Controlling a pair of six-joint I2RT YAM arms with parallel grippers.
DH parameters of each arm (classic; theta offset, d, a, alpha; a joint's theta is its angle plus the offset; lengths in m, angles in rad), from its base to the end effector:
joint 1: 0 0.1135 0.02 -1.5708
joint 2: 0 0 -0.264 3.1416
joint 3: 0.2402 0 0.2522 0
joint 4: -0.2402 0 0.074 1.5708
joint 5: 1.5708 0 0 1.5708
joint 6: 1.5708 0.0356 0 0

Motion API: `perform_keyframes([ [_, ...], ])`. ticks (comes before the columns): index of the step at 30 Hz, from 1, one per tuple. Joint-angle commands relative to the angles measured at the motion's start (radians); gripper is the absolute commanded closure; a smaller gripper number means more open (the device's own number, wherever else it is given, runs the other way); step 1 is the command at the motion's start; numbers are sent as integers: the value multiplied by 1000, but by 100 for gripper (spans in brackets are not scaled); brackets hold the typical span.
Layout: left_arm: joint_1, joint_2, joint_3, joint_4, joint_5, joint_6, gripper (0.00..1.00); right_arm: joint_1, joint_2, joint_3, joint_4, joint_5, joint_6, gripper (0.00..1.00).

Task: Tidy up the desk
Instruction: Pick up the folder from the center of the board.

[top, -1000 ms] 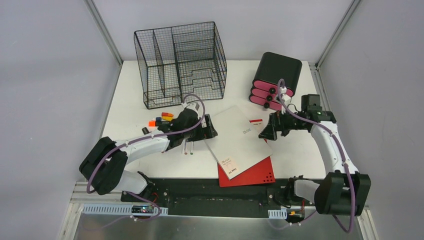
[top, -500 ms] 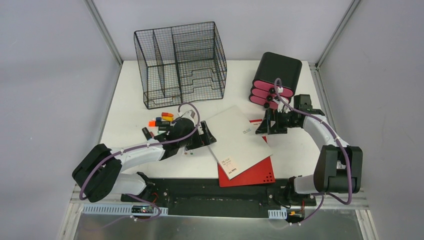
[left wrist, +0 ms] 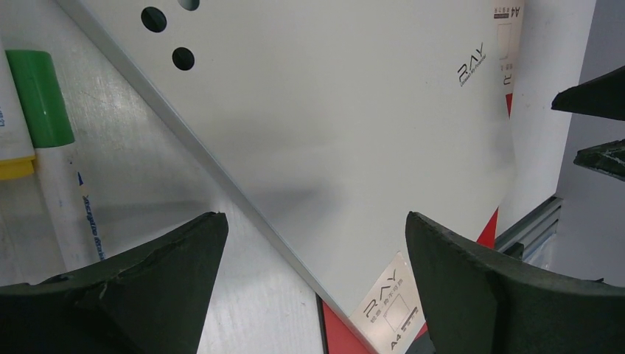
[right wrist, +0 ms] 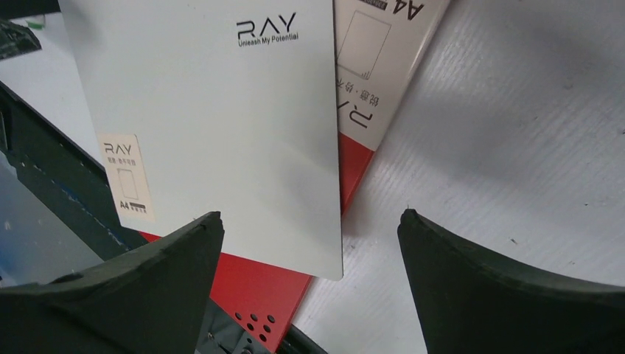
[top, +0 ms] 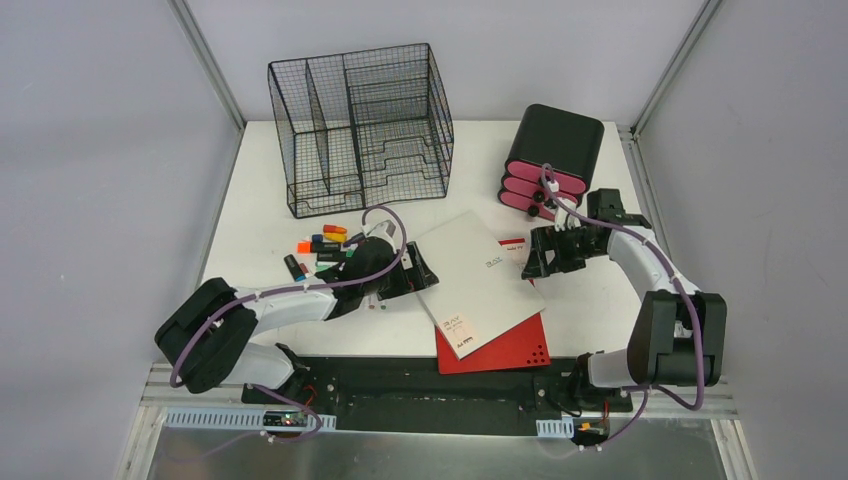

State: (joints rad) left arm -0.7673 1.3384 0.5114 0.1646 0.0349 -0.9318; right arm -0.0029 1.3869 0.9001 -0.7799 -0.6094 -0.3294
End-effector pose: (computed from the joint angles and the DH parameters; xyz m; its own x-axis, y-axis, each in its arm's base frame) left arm 0.1831 -0.1783 0.1634 -0.8368 -0.3075 -0.4530 0.0702 0.7603 -0.6457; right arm 0.2473 0.0197 0.2130 -0.8482 -0.2628 -0.4600 -0.4685 0.7773 0.4199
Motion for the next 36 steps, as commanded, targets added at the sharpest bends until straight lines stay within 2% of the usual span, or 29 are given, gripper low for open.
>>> perform_keyframes([
  [1, -15, 26, -3, 84, 25, 1, 5, 0, 40, 50, -92, 29, -133, 9],
  [8, -19, 70, -11, 124, 32, 1, 7, 65, 129, 65, -89, 48, -128, 9],
  [13, -21, 93, -13, 150, 40, 1, 9, 103, 187, 85, -103, 58, -127, 14],
  [26, -27, 163, 1, 218, 83, 0, 21, 106, 198, 109, -176, 106, -168, 20],
  [28, -30, 176, 10, 227, 90, 11, 27, 104, 201, 113, -179, 107, -166, 22],
  [33, -36, 232, 46, 247, 120, 24, 32, 98, 204, 129, -183, 94, -154, 29],
  [36, -44, 260, 60, 257, 129, 23, 32, 76, 188, 135, -182, 72, -147, 38],
])
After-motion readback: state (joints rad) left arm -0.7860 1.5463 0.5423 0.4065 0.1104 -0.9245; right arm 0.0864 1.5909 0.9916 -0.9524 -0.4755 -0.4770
